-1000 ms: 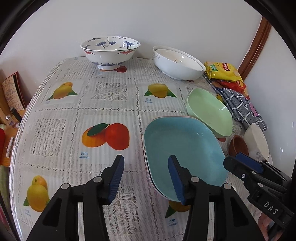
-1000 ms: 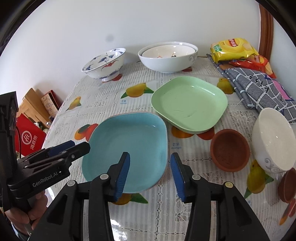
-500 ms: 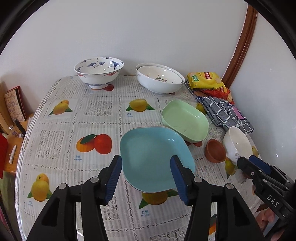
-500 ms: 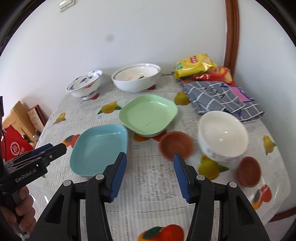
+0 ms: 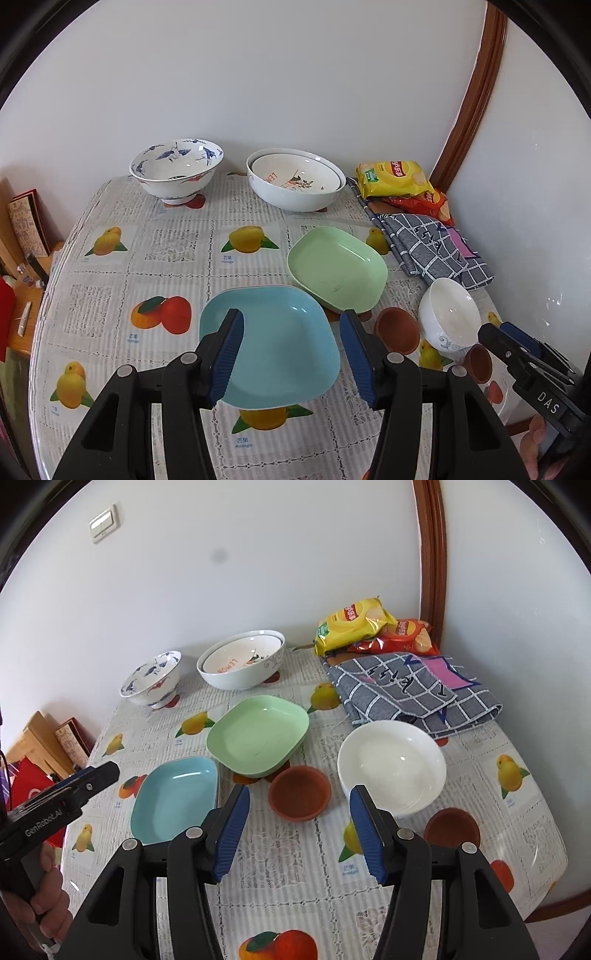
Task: Organize plates and bowls
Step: 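Move both grippers to the rim of the light green plate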
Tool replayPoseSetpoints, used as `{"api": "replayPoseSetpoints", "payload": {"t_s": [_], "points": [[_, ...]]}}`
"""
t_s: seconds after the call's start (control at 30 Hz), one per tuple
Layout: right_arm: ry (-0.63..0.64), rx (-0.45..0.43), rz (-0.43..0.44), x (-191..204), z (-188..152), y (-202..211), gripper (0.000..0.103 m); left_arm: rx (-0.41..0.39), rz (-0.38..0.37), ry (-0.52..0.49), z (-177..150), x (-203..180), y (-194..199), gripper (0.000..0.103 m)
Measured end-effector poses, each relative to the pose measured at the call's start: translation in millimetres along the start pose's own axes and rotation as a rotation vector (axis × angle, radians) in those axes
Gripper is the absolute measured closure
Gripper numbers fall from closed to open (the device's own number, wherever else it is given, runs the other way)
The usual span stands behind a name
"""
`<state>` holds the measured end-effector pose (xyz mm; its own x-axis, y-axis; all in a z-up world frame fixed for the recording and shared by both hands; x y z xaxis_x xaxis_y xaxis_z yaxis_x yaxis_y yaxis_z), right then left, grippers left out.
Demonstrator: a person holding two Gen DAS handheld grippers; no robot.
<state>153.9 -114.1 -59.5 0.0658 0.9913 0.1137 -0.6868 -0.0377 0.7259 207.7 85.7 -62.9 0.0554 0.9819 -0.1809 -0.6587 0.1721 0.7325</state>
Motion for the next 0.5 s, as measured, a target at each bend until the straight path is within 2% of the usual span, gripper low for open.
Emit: {"api": "replayPoseSetpoints", "payload": {"t_s": [0.3, 0.5], "points": [[-0.002, 0.042, 0.044, -16.2, 28.5, -26.1, 0.047, 0.025, 0.041, -0.002, 17.5, -15.0, -25.4, 0.051], [-0.011, 0.038, 0.040, -21.0, 44.1, -50.2, 0.047, 0.050, 0.089, 0.005, 30.0, -13.9, -50.5, 0.051]]}}
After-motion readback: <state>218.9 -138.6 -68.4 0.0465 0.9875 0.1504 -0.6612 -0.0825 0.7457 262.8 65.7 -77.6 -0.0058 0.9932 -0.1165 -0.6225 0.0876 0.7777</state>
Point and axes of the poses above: each gripper's, at about its wrist camera, not at the fingertips, and y roughly against the way its jaws point, x to its left, z to its top, the point moved 2 cm from there along -y, roughly the way its jaws point
